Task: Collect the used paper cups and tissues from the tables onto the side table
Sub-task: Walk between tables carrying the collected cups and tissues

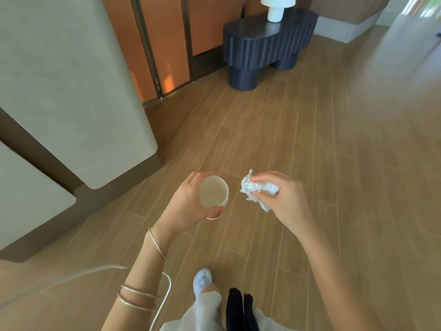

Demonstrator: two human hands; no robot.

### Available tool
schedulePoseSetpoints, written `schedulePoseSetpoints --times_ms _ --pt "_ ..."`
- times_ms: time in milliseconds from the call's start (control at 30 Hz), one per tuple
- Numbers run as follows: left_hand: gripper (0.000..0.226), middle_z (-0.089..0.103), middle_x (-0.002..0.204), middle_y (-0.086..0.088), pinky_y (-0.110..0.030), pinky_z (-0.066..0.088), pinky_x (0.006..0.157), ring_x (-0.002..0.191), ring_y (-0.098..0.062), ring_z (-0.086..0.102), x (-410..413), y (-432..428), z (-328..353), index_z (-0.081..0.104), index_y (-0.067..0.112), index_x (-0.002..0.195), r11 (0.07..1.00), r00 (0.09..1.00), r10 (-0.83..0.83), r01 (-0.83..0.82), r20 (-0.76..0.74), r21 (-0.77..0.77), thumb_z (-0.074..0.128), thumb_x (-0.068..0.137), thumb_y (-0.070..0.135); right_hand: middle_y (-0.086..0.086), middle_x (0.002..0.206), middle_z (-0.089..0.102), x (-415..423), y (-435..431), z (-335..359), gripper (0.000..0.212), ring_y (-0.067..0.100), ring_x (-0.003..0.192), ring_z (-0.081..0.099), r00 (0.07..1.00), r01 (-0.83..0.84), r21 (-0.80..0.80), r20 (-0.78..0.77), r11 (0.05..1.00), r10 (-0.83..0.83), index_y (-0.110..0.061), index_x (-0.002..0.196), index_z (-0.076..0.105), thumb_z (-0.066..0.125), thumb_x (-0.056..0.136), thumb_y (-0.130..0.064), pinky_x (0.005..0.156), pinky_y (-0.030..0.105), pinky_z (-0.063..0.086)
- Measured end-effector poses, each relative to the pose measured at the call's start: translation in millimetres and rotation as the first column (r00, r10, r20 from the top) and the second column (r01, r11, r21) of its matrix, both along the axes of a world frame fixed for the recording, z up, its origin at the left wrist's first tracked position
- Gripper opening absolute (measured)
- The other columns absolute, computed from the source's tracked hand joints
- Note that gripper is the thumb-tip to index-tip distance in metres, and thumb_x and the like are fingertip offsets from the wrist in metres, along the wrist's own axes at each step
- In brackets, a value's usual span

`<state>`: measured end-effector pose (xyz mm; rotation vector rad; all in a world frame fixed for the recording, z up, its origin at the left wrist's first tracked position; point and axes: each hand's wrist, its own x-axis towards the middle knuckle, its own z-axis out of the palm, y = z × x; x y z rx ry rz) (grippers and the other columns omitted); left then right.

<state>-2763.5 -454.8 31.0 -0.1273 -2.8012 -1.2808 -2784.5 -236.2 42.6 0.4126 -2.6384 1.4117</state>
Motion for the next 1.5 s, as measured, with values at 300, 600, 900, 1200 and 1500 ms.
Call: schedulePoseSetpoints --times_ms 300,600,900,1200,1500 --pt "0.078 0.046 0.11 0.009 -0.017 0.037 0.077 0.094 -0.008 0.047 -212 -39 -5 0.047 0.02 0.125 0.998 0.999 -0.05 0.049 -0.009 -0.034 0.085 0.058 0.025 -0.01 0.096 0.067 -200 -36 -6 0.025 -0.005 0.09 0.057 0.998 0.066 0.005 0.003 0.998 -0.066 -0.02 0.093 0.071 0.072 0.073 -0.005 0.071 0.005 0.038" --pt "0.082 0.044 0.114 0.011 -0.013 0.037 0.08 0.098 -0.007 0.047 -399 -72 9 0.045 0.02 0.127 0.991 0.992 -0.126 0.125 -0.011 -0.045 0.086 0.056 0.026 -0.011 0.09 0.068 -370 -81 -2 0.024 -0.002 0.082 0.057 0.987 0.14 -0.039 0.082 0.989 -0.136 -0.024 0.09 0.072 0.074 0.073 -0.008 0.066 0.008 0.04" --pt "0.081 0.047 0.118 0.006 -0.016 0.039 0.084 0.1 -0.008 0.048 -571 -77 -4 0.045 0.017 0.129 0.994 0.994 -0.109 0.11 0.023 -0.025 0.086 0.058 0.024 -0.013 0.089 0.068 -543 -79 -23 0.023 0.0 0.082 0.059 0.992 0.1 -0.012 0.082 0.995 -0.099 -0.024 0.091 0.072 0.074 0.074 -0.008 0.068 0.009 0.04" --pt "0.082 0.045 0.12 0.008 -0.015 0.037 0.084 0.1 -0.006 0.045 -788 -49 23 0.045 0.018 0.129 0.996 0.995 -0.09 0.09 -0.047 -0.012 0.086 0.058 0.024 -0.013 0.093 0.067 -769 -52 10 0.023 -0.003 0.088 0.058 0.997 0.079 -0.046 0.009 0.996 -0.078 -0.022 0.091 0.071 0.073 0.073 -0.006 0.074 0.008 0.042" --pt "0.084 0.045 0.121 0.009 -0.019 0.038 0.085 0.101 -0.006 0.045 -954 -34 10 0.045 0.019 0.129 0.995 0.995 -0.098 0.098 -0.033 -0.019 0.086 0.057 0.027 -0.01 0.091 0.067 -931 -35 10 0.027 -0.001 0.083 0.059 0.996 0.084 -0.046 0.007 0.995 -0.084 -0.022 0.09 0.071 0.072 0.072 -0.002 0.066 0.007 0.043"
